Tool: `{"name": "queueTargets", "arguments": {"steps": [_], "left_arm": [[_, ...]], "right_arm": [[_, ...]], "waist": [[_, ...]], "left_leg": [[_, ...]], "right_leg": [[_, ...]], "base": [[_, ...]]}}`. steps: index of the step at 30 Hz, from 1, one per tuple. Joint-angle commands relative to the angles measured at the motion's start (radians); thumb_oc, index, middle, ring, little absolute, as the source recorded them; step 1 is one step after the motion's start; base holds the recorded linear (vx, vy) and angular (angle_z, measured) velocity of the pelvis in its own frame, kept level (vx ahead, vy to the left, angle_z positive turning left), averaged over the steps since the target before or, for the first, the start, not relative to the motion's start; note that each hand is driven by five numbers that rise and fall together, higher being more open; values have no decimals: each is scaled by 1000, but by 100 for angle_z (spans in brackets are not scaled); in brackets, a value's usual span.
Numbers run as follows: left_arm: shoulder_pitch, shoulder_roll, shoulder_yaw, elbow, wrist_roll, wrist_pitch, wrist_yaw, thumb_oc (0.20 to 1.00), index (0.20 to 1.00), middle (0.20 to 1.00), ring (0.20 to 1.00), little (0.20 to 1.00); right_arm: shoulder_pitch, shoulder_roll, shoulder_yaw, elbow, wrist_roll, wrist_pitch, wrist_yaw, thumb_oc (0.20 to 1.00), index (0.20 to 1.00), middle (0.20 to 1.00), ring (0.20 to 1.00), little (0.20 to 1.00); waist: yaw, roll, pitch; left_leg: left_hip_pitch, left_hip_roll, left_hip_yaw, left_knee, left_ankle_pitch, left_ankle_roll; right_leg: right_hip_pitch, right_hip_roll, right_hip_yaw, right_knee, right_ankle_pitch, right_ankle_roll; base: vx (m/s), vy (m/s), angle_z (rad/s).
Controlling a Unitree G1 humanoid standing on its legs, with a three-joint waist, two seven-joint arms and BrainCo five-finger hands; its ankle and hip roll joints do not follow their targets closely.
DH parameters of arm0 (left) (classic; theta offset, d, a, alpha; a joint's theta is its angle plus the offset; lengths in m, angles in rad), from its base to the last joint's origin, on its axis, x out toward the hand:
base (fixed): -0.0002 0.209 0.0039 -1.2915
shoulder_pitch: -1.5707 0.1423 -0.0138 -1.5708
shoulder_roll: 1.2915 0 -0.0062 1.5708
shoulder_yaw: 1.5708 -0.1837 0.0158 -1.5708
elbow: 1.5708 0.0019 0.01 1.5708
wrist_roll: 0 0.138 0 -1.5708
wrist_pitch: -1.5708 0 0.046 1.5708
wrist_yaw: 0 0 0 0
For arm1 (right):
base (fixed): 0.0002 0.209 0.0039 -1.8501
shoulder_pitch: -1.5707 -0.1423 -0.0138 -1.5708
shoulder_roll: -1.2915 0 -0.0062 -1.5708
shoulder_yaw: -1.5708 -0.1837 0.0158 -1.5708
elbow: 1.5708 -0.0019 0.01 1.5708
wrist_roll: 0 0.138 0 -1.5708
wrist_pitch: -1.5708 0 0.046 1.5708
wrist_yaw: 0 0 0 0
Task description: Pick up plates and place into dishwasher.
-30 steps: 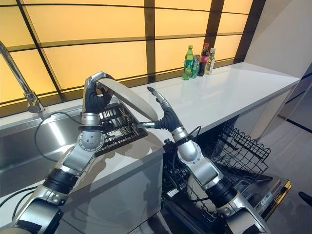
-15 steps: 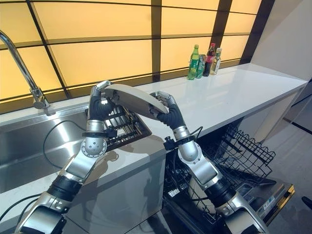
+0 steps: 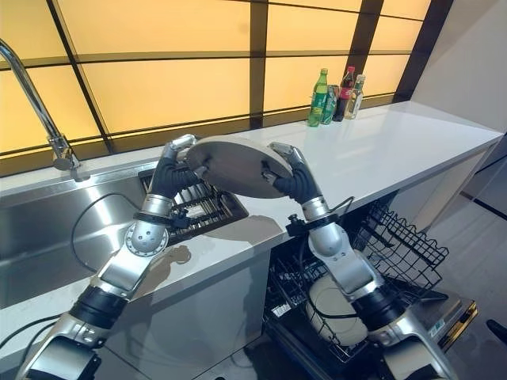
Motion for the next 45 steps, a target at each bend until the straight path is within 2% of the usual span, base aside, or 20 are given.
{"name": "queueTargets", "arguments": {"steps": [1, 5, 7, 10, 18, 23, 27, 30, 35, 39, 41, 42, 45], "left_arm": [[-16, 55, -10, -121, -145, -42, -113, 1000, 1000, 1000, 1000, 1000], [80, 74, 40, -152, -253, -15, -211, 1000, 1000, 1000, 1000, 1000], [117, 82, 45, -162, -241, -17, -233, 1000, 1000, 1000, 1000, 1000], [151, 104, 47, -171, -249, -22, -258, 1000, 1000, 1000, 1000, 1000], [185, 167, 24, -180, -312, -6, -339, 1000, 1000, 1000, 1000, 1000], [194, 182, 32, -201, -411, -8, -352, 1000, 1000, 1000, 1000, 1000], [214, 151, 32, -225, -611, 25, -422, 1000, 1000, 1000, 1000, 1000], [206, 136, 14, -227, -684, 15, -436, 1000, 1000, 1000, 1000, 1000], [153, 139, -10, -205, -689, -27, -396, 1000, 1000, 1000, 1000, 1000], [138, 146, -4, -206, -679, -47, -378, 1000, 1000, 1000, 1000, 1000], [135, 149, -2, -207, -683, -54, -375, 1000, 1000, 1000, 1000, 1000], [118, 160, 6, -215, -697, -65, -365, 1000, 1000, 1000, 1000, 1000], [107, 171, 11, -219, -709, -68, -370, 1000, 1000, 1000, 1000, 1000]], "right_arm": [[-39, -93, -194, 50, -23, 4, -50, 200, 200, 200, 200, 200], [28, -173, -299, 138, -39, 11, -56, 200, 200, 200, 200, 200], [37, -218, -333, 188, -16, 61, -60, 200, 200, 200, 200, 200], [41, -270, -365, 264, 2, 101, -72, 200, 200, 200, 200, 200], [-4, -361, -357, 482, 32, 190, -106, 200, 200, 200, 200, 200], [-28, -364, -315, 583, 39, 231, -80, 200, 200, 200, 200, 200], [-66, -343, -251, 715, 46, 270, -35, 200, 200, 200, 200, 200], [-126, -332, -205, 797, 58, 290, -8, 200, 200, 200, 200, 200], [-254, -300, -121, 947, 57, 326, 43, 200, 200, 200, 200, 200], [-284, -276, -91, 1020, 41, 336, 66, 200, 200, 200, 200, 200], [-293, -273, -84, 1039, 36, 329, 69, 200, 200, 200, 200, 200], [-323, -271, -71, 1074, 22, 319, 75, 200, 200, 200, 200, 200], [-355, -270, -56, 1112, 34, 304, 99, 200, 200, 200, 200, 200]], "waist": [[7, 23, 33], [1, 20, 39], [2, 18, 42], [6, 16, 46], [21, 20, 68], [32, 27, 90], [53, 42, 112], [63, 55, 144], [77, 86, 203], [86, 103, 235], [88, 107, 242], [92, 123, 266], [94, 136, 286]], "left_leg": [[111, -67, 58, 11, -242, 22], [110, -63, 68, 11, -245, 24], [109, -62, 70, 11, -246, 25], [108, -61, 73, 11, -246, 25], [91, -60, 79, 11, -237, 24], [71, -58, 76, 11, -227, 21], [52, -54, 73, 11, -216, 13], [30, -53, 68, 11, -207, 9], [-26, -53, 56, 11, -183, 3], [-54, -51, 50, 11, -167, 0], [-62, -51, 49, 11, -164, -1], [-85, -52, 45, 11, -155, -2], [-108, -53, 43, 11, -146, -4]], "right_leg": [[-15, -1, 53, 47, -109, 60], [-19, 5, 63, 43, -104, 63], [-20, 8, 66, 38, -98, 64], [-19, 11, 68, 34, -94, 64], [-31, 15, 65, 30, -84, 65], [-44, 15, 64, 25, -77, 63], [-54, 11, 52, 21, -72, 58], [-72, 10, 44, 22, -70, 53], [-115, 10, 35, 24, -64, 42], [-139, 6, 25, 32, -63, 36], [-146, 6, 21, 35, -62, 34], [-172, 4, 15, 43, -61, 30], [-198, 2, 6, 52, -58, 29]], "base": [[0, 0, 0], [-4, -24, -4], [-7, -57, -3], [3, -64, -3], [-15, -86, -3], [-38, -96, 1], [-40, -99, 0], [-137, -81, 0], [-173, -64, 1], [-90, -58, 3], [-94, -33, 6], [-108, -28, 14], [-129, -35, 5]]}}
